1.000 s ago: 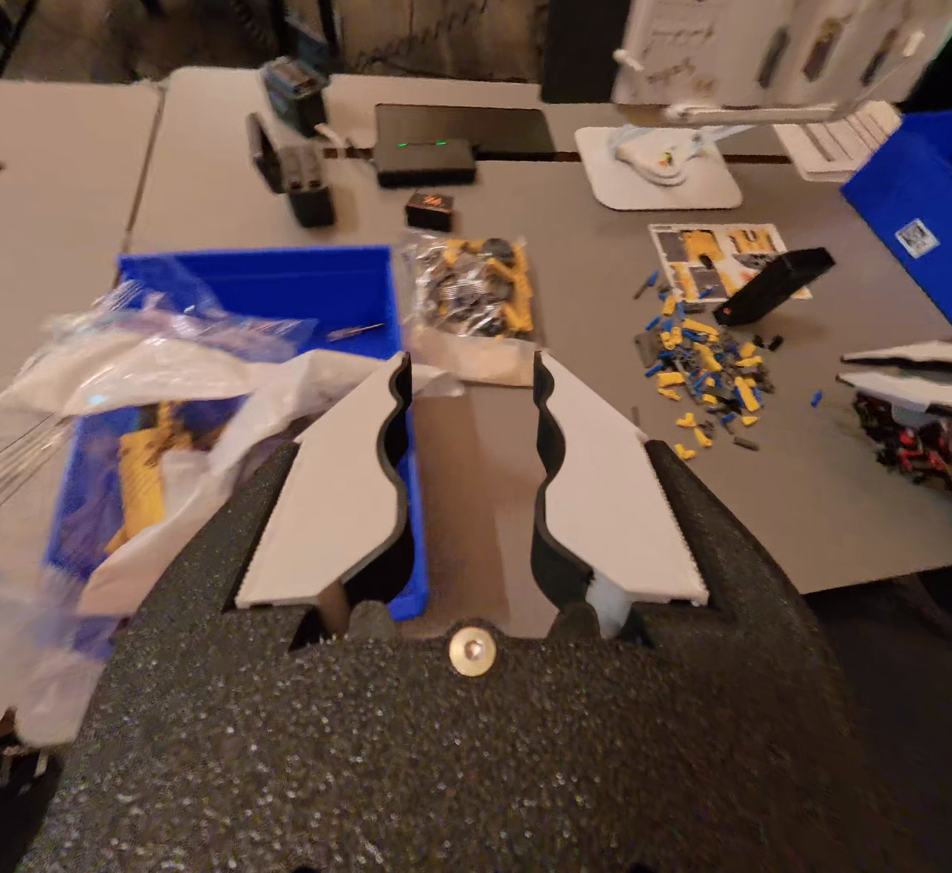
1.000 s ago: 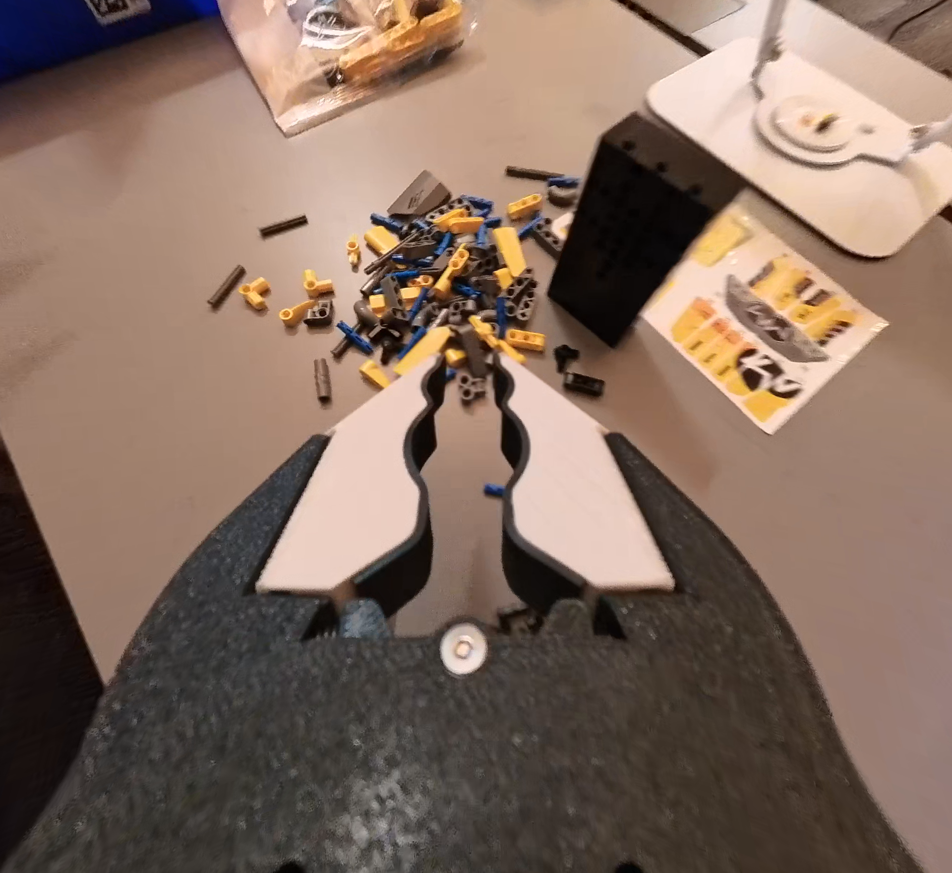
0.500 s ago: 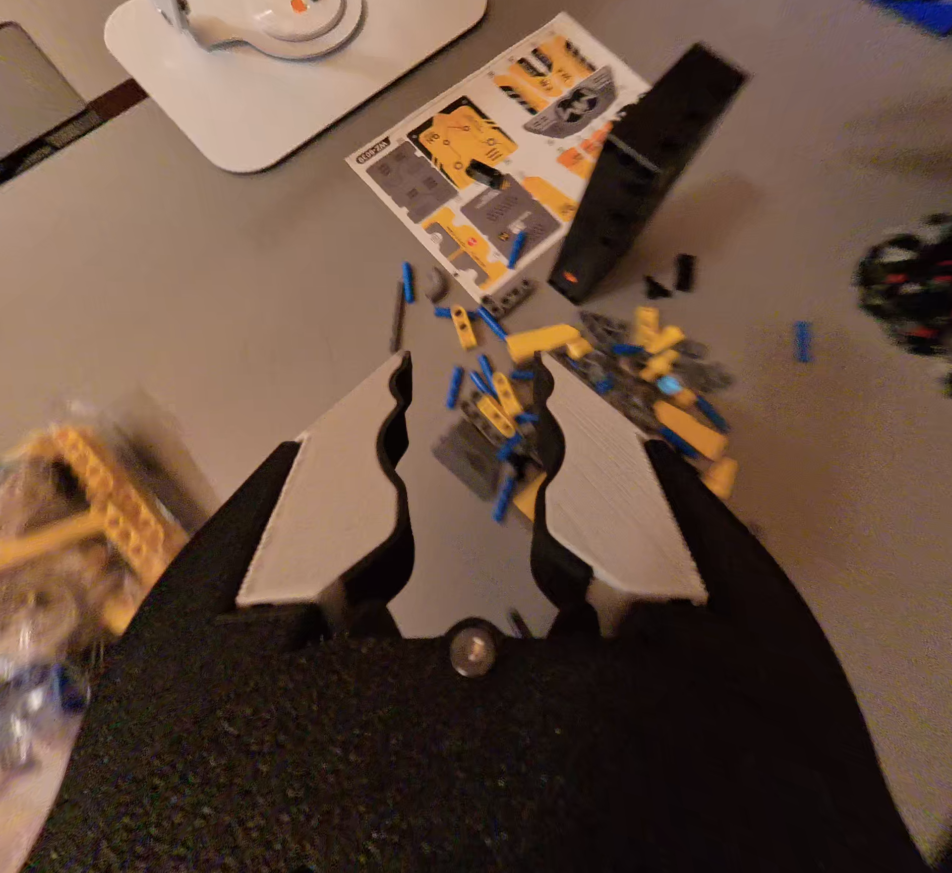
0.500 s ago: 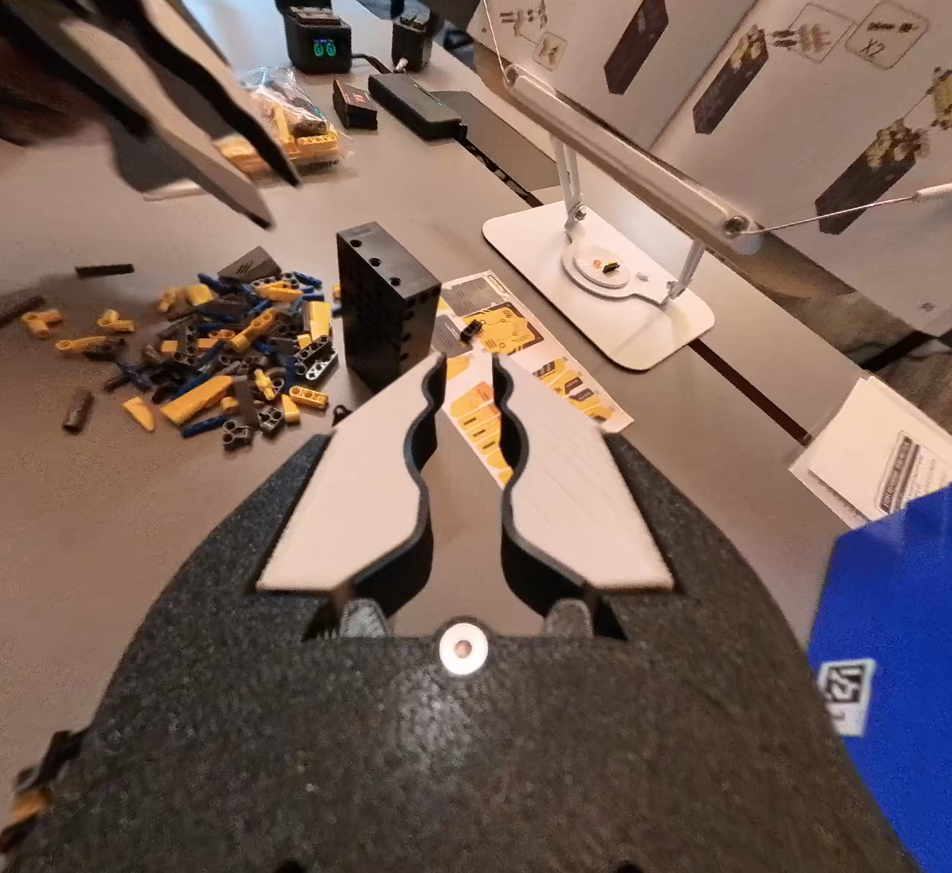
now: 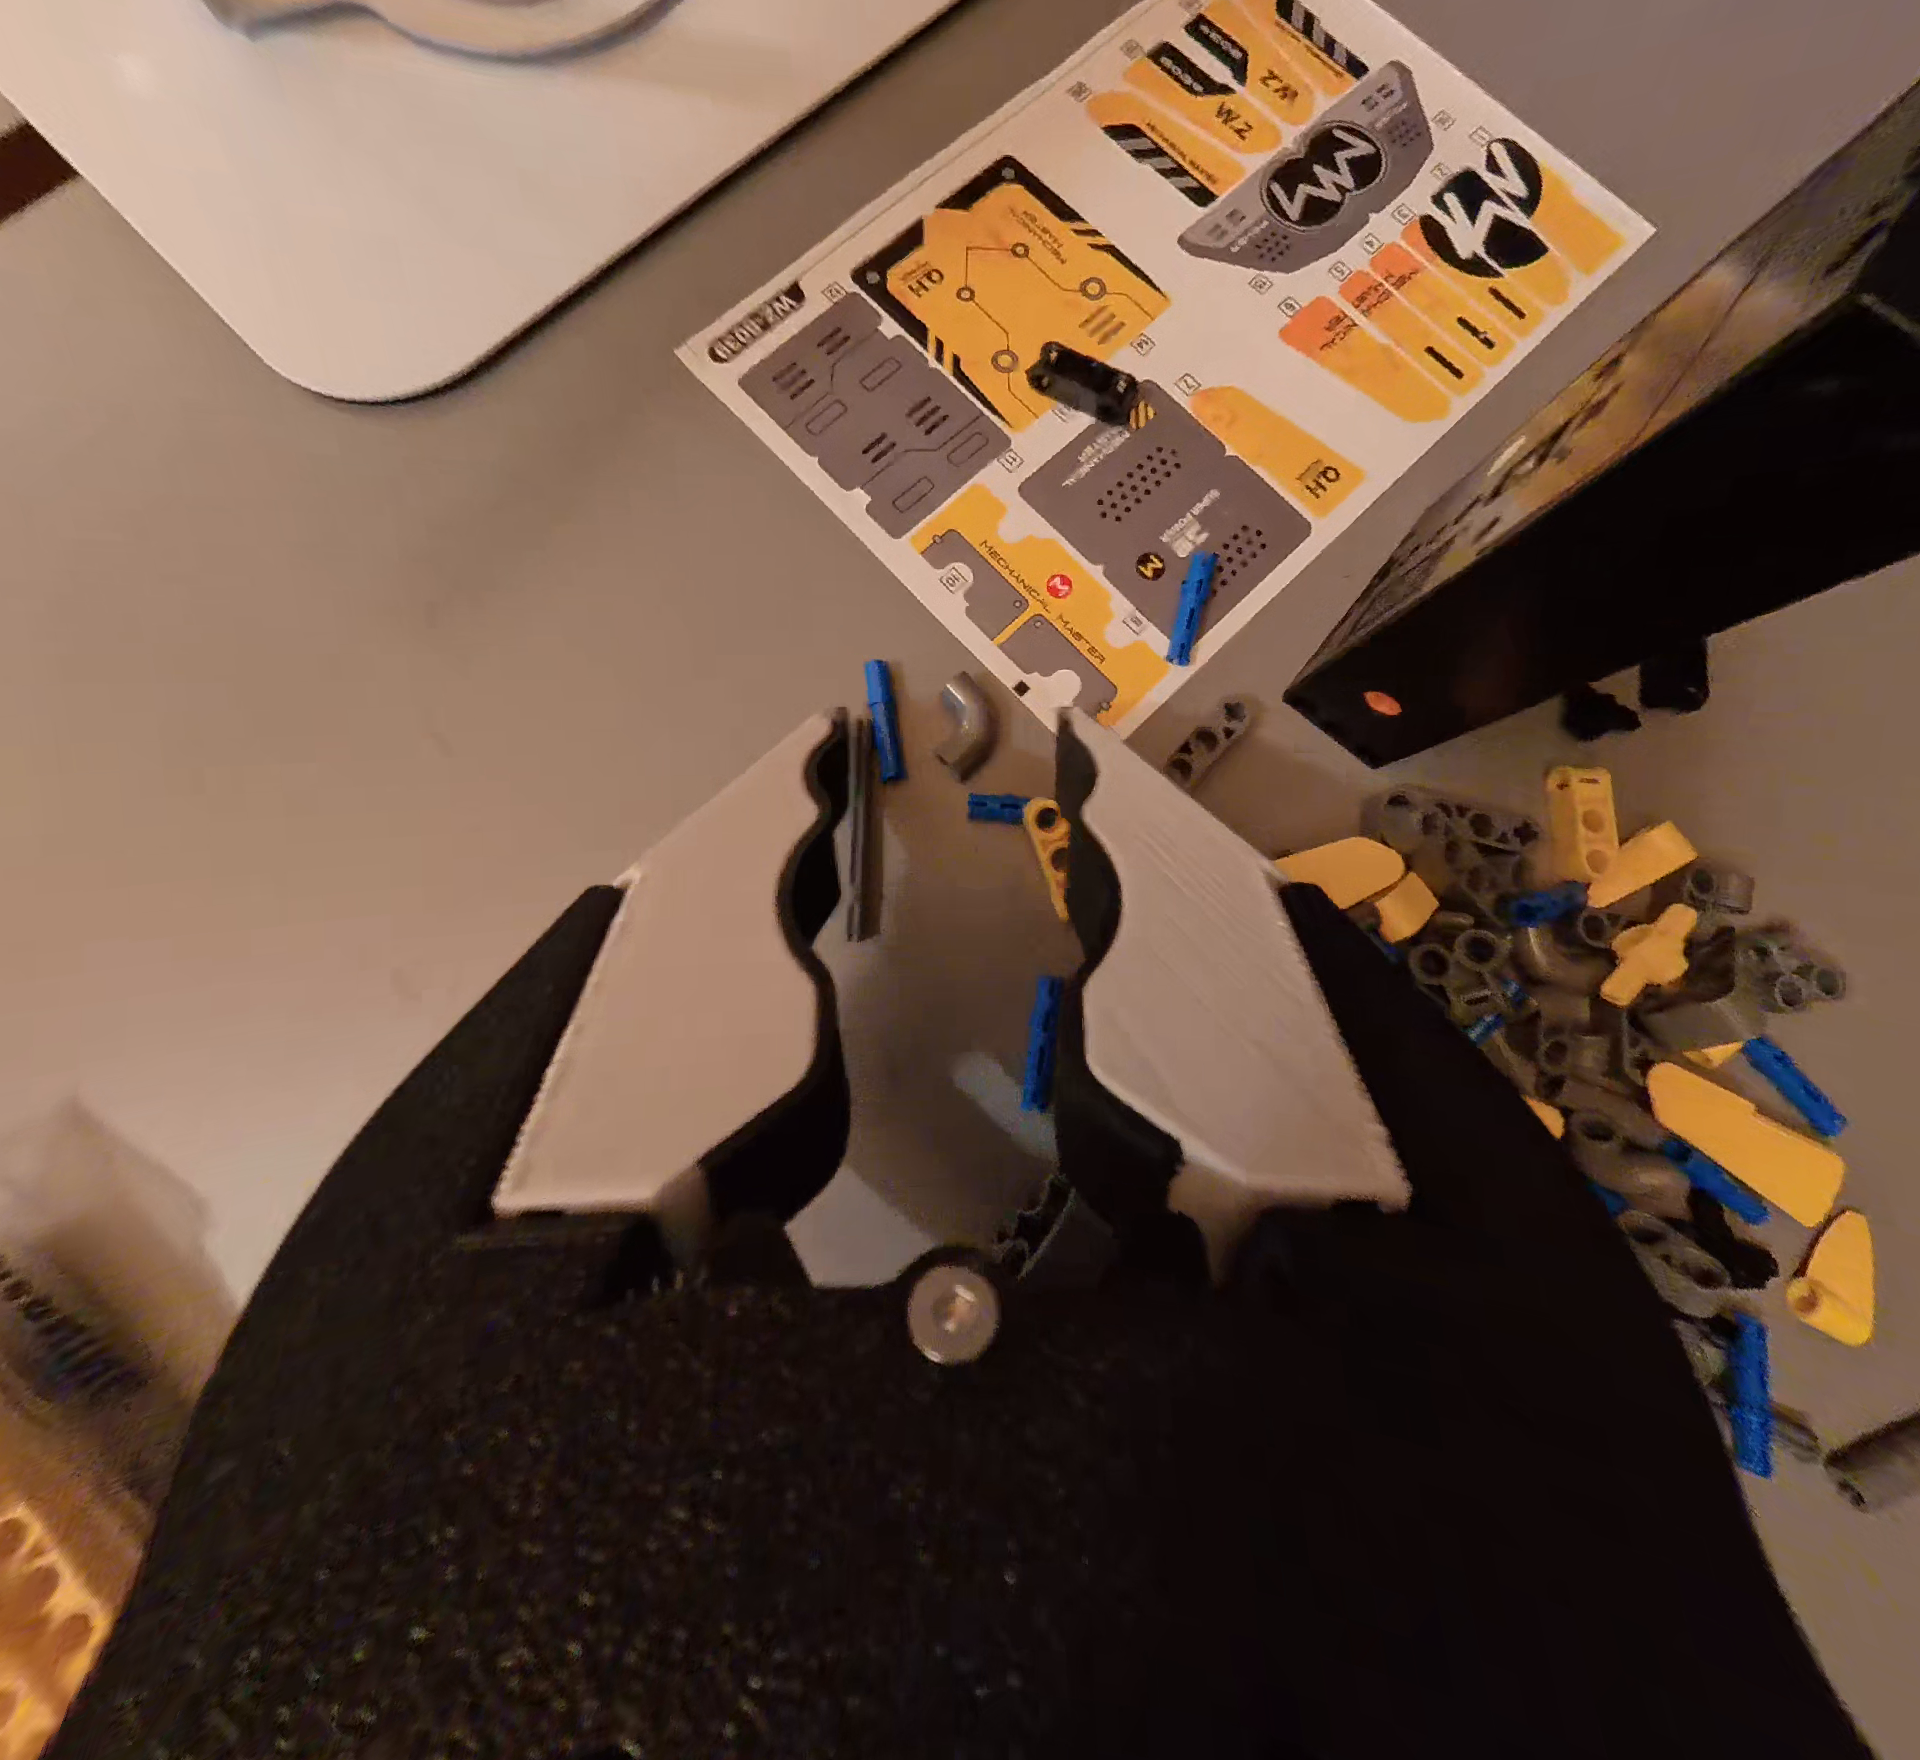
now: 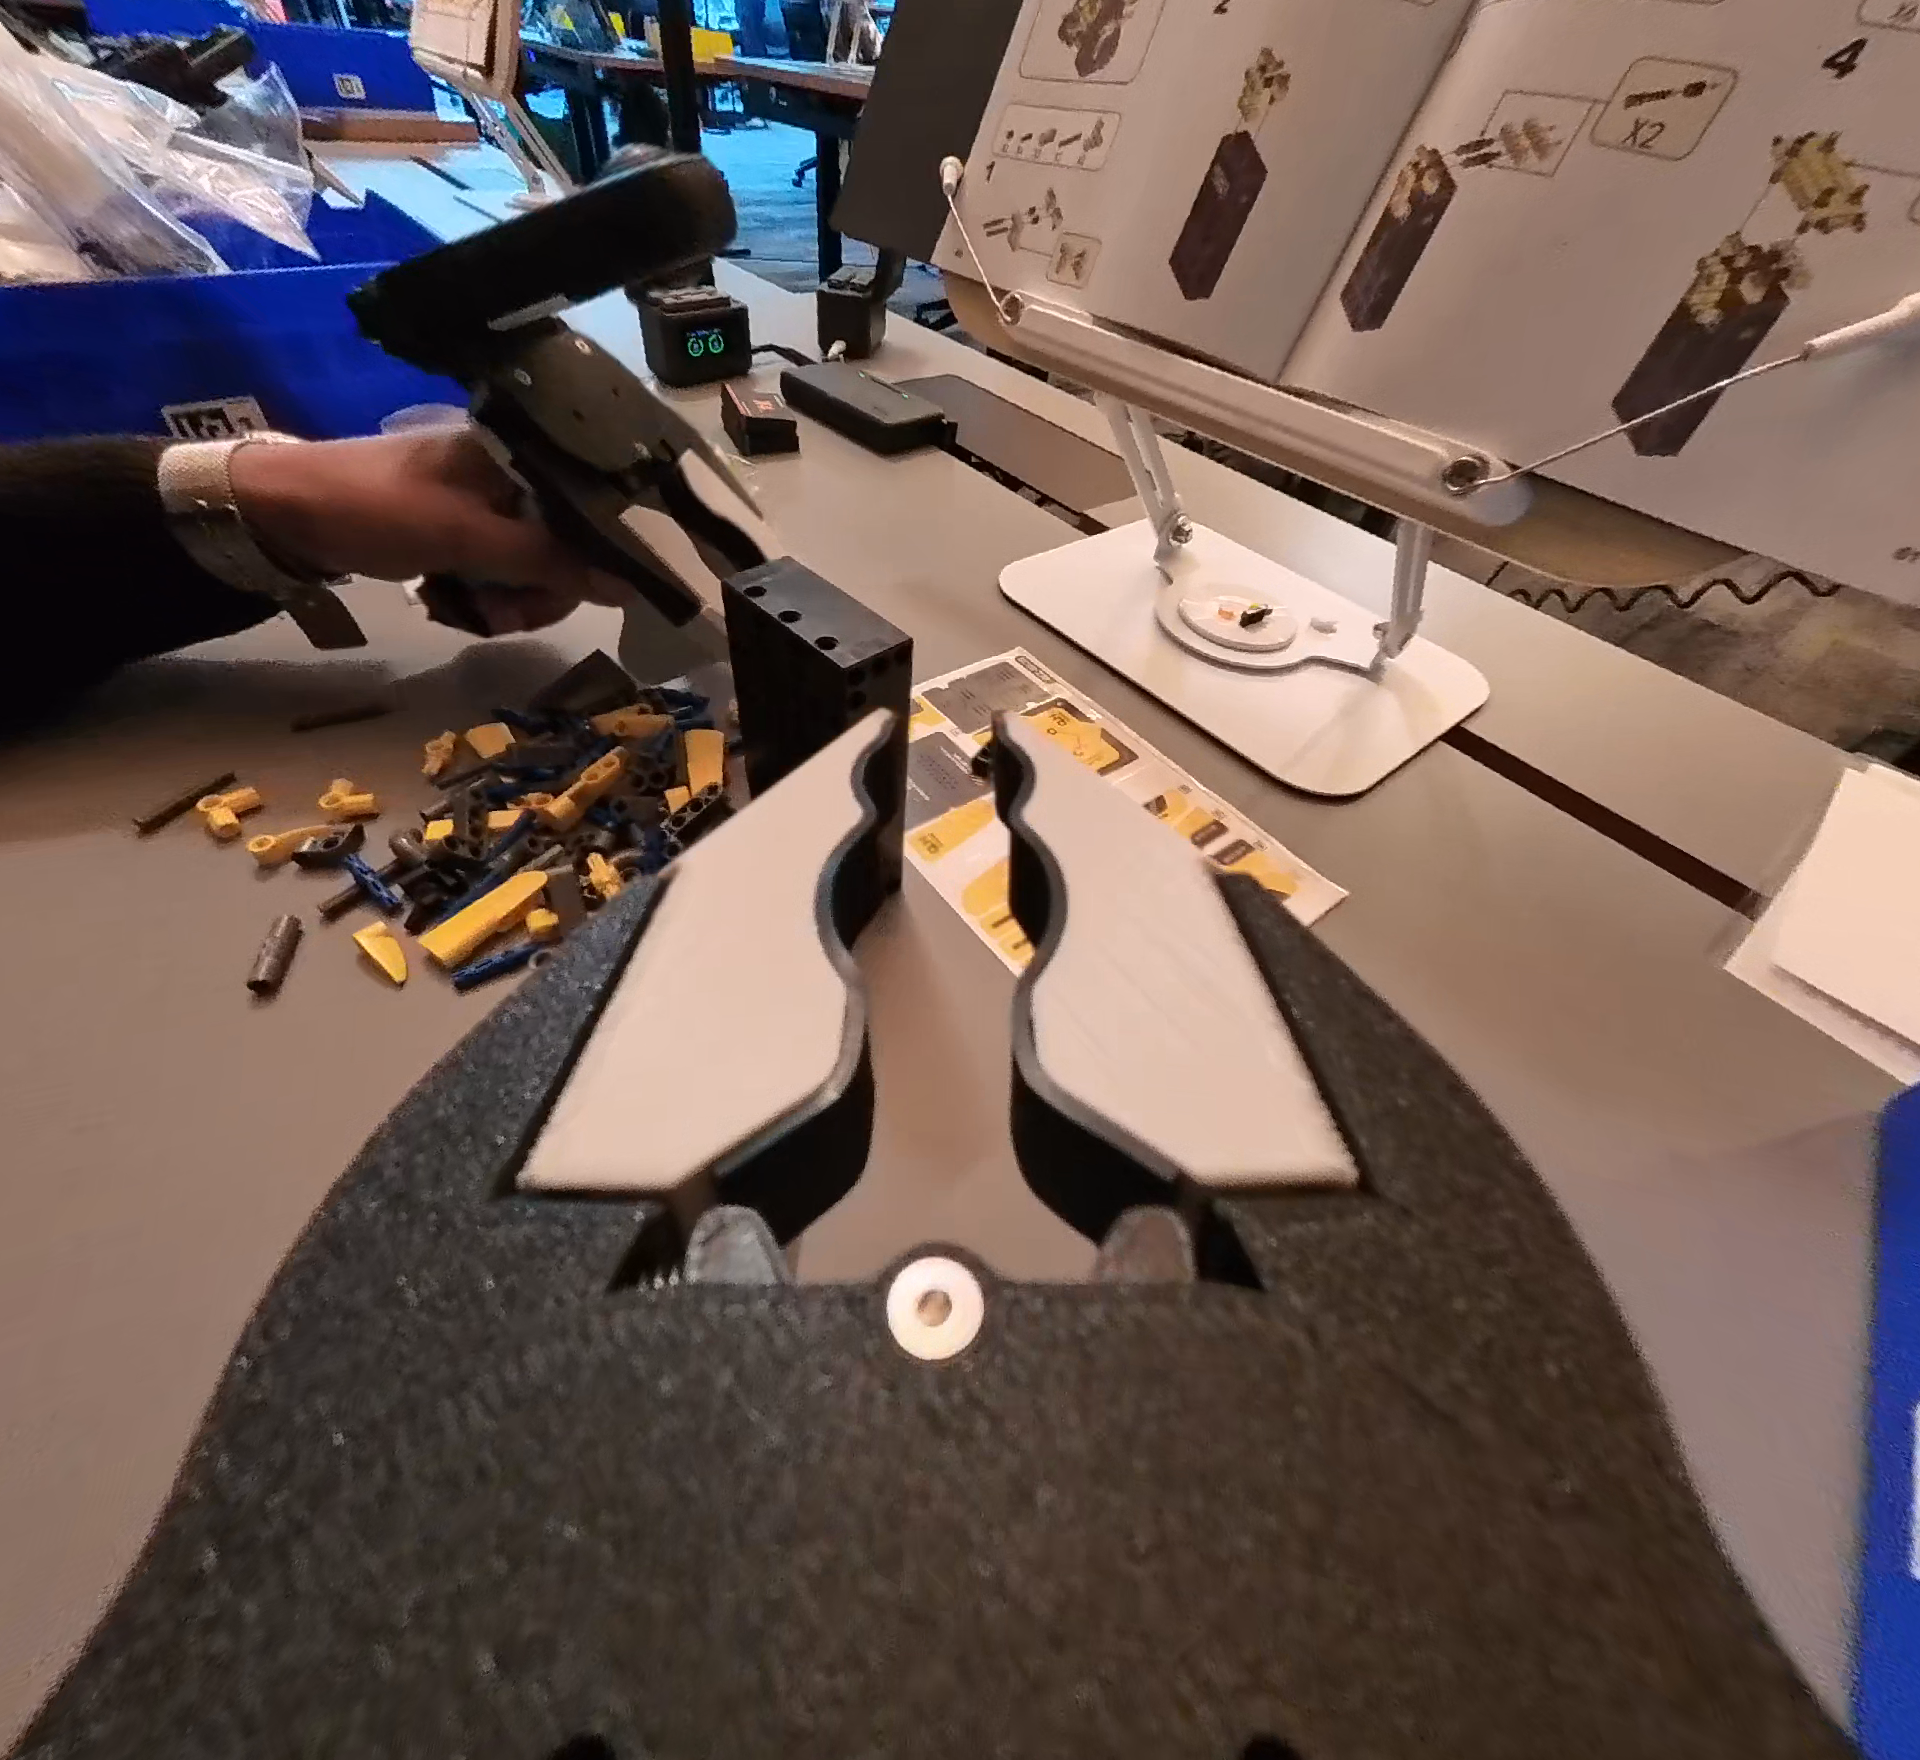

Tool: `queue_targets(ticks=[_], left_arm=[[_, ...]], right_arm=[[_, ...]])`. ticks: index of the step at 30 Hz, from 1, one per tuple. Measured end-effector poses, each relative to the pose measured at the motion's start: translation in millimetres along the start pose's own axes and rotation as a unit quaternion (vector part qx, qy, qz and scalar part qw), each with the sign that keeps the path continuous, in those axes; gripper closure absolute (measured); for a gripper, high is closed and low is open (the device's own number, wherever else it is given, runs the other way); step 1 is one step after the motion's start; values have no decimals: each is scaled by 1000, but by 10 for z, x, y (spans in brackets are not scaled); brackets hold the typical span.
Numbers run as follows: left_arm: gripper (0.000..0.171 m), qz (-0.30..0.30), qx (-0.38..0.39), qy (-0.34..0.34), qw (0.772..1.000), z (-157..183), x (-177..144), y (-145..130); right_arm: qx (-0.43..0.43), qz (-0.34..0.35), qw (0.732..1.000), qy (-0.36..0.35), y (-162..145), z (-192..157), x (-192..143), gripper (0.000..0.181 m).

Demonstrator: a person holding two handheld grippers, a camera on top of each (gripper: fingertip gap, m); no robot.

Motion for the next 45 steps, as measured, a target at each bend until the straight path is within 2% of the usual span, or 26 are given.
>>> queue_targets(ticks=[2, 3, 9, 15, 21, 25, 29, 31, 33, 35, 40, 45], left_arm=[[156, 3, 9, 3, 1000, 10, -4, -33], [158, 2, 16, 4, 1000, 23, -17, -53], [161, -21, 44, -33, 998, 194, -173, -226], [163, -30, 57, -59, 996, 275, -274, -338], [162, 23, 34, -56, 998, 202, -411, -231], [161, 81, 0, -36, 996, 35, -539, -101], [159, 105, -22, -2, 994, -166, -600, -84], [159, 110, -26, 8, 994, -219, -608, -83], [159, 116, -31, 12, 993, -241, -609, -75], [159, 116, -33, 13, 993, -252, -604, -78], [159, 123, -36, 19, 992, -294, -591, -81], [160, 138, -46, 16, 989, -309, -606, -58]], right_arm=[[3, -2, 1000, -2, -24, 2, 14, 165], [2, -5, 1000, -3, -42, 5, 22, 165], [-7, -28, 1000, -13, -173, 40, 68, 165], [4, -60, 998, 9, -313, -21, 141, 165], [-13, -100, 994, 34, -442, -165, 218, 165], [-31, -125, 992, 18, -551, -120, 252, 163], [-18, -156, 987, -20, -702, 61, 258, 147], [-23, -196, 978, -61, -858, 214, 264, 128], [-26, -238, 967, -91, -1017, 348, 276, 126], [-10, -259, 962, -87, -1111, 394, 308, 122], [56, -281, 956, -69, -1210, 456, 350, 100], [94, -283, 953, -57, -1239, 466, 344, 99]])
Point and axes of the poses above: each gripper's, where its closed fingertips meet, x out along the fingers, y out of its top, z = x × y across the jaws, the point moved 3 cm from there along -x, back along the fingers, and after that the axes turned 7 degrees about -x, right-handed, at the moved point
